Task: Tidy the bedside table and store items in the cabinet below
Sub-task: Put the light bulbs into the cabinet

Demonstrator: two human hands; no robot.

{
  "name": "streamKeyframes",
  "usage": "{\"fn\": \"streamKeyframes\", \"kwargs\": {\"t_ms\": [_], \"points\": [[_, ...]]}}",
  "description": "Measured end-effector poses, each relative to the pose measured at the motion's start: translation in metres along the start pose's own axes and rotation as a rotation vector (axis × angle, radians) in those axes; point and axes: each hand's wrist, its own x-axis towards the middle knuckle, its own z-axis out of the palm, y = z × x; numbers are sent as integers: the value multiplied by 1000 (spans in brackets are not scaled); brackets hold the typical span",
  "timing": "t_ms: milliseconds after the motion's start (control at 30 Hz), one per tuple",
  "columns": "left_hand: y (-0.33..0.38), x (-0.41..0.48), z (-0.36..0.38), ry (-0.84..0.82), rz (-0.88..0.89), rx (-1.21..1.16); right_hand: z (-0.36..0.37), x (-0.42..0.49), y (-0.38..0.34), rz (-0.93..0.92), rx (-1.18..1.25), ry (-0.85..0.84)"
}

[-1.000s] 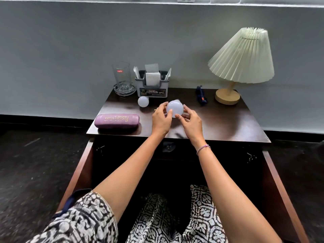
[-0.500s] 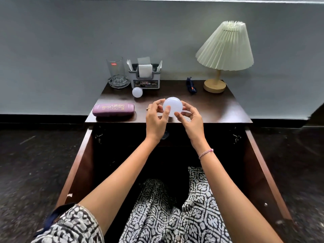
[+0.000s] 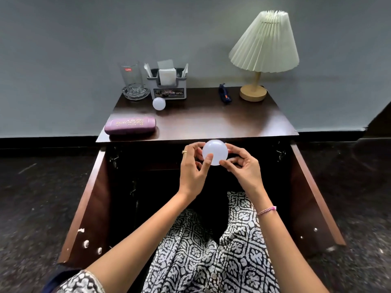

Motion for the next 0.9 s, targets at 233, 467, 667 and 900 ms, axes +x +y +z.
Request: {"fn": "streamKeyframes", "kwargs": {"t_ms": [233,467,667,900], "points": [[-52,-4,10,-174,-127,88,-7,7,40,176,-72,-8],[-99,18,28,-282,-291,86,-2,34,73,246,-234,23],[-119,37,36,-304,-328,175,12,61,102,337,-290,115],[-126,48,37,-398,-293,152,12,71,118,319,-404,115]]}}
